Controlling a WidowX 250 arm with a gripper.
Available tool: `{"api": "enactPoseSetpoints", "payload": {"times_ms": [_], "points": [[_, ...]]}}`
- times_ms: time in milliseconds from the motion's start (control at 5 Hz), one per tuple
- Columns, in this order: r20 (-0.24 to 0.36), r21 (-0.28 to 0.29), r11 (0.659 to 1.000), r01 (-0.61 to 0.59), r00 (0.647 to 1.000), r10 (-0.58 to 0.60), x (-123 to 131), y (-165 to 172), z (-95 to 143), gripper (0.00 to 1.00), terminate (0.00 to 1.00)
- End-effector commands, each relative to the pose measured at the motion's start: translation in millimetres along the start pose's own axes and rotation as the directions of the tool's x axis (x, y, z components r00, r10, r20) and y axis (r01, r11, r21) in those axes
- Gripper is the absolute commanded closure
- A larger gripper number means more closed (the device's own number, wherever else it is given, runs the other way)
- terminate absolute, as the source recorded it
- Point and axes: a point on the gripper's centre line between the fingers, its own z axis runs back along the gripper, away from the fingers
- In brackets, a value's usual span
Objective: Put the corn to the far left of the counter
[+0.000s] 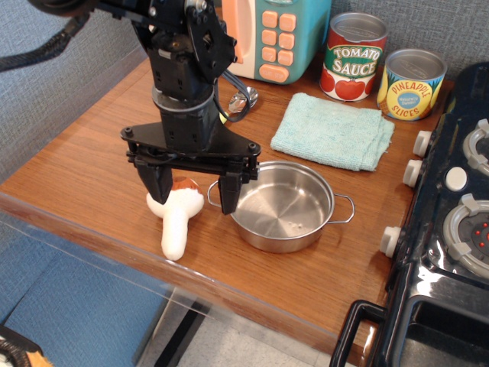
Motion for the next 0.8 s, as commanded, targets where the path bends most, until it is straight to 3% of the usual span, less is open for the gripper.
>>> {"api": "enactPoseSetpoints", "payload": {"times_ms": [0, 200, 400, 600], "points": [[0.0, 0.0, 1.0, 0.0, 1.0, 0.0, 0.0, 0.0, 0.0, 0.0, 0.0], [0.011, -0.006, 1.0, -0.031, 0.999, 0.031, 23.6, 17.5, 0.8, 0.0, 0.0], [0.03, -0.002, 0.999, -0.054, 0.998, 0.054, 67.2, 41.0, 3.0, 0.0, 0.0], [0.044, 0.022, 1.0, 0.02, 0.999, -0.021, 109.1, 48.7, -6.8, 0.0, 0.0]]}}
